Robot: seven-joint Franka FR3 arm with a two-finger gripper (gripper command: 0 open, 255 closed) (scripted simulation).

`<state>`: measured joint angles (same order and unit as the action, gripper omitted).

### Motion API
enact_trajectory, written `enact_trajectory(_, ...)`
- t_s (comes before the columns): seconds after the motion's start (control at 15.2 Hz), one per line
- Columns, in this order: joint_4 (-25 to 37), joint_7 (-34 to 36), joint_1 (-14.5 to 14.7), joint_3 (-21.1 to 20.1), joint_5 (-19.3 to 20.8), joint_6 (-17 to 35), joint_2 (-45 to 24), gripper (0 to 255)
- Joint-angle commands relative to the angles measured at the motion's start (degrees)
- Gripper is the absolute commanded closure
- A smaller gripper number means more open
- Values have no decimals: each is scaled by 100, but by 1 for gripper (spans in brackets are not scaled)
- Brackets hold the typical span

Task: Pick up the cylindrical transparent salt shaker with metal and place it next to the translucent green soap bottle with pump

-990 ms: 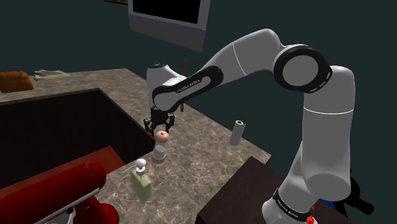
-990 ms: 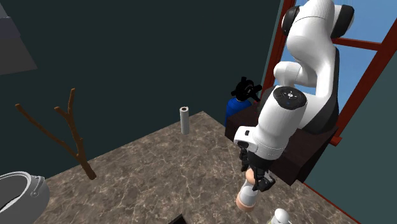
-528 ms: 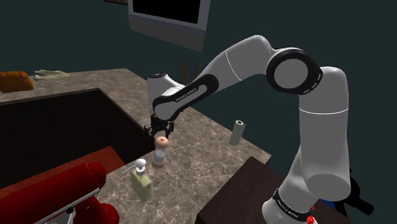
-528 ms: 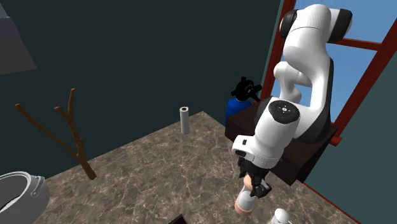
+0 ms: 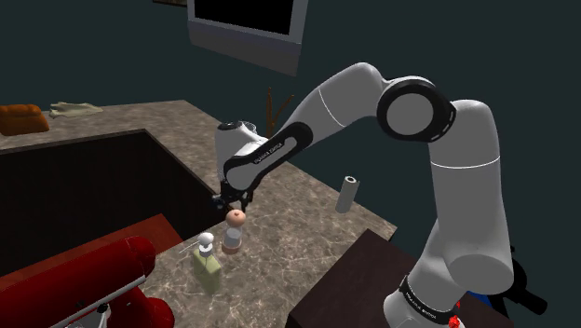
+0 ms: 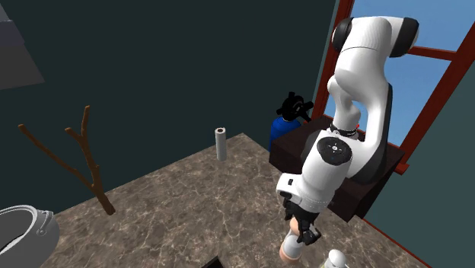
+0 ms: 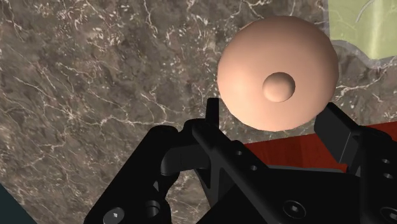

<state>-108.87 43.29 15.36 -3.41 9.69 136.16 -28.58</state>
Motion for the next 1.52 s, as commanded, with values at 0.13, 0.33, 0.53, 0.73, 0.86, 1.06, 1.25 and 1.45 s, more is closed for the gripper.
enact_trajectory(0.13, 8, 39, 13, 25, 40, 222, -227, 255)
enact_trajectory(0.33, 24, 70, 25, 46, 69, 379, -402, 255)
enact_trajectory(0.53, 50, 101, 38, 67, 97, 533, -582, 255)
enact_trajectory(0.73, 61, 111, 44, 75, 107, 586, -647, 255)
enact_trajectory(0.86, 62, 111, 44, 75, 107, 586, -647, 255)
enact_trajectory(1.06, 62, 111, 44, 75, 107, 586, -647, 255)
enact_trajectory(1.25, 61, 111, 43, 75, 107, 586, -647, 0)
enact_trajectory(1.45, 61, 111, 44, 75, 107, 586, -646, 0)
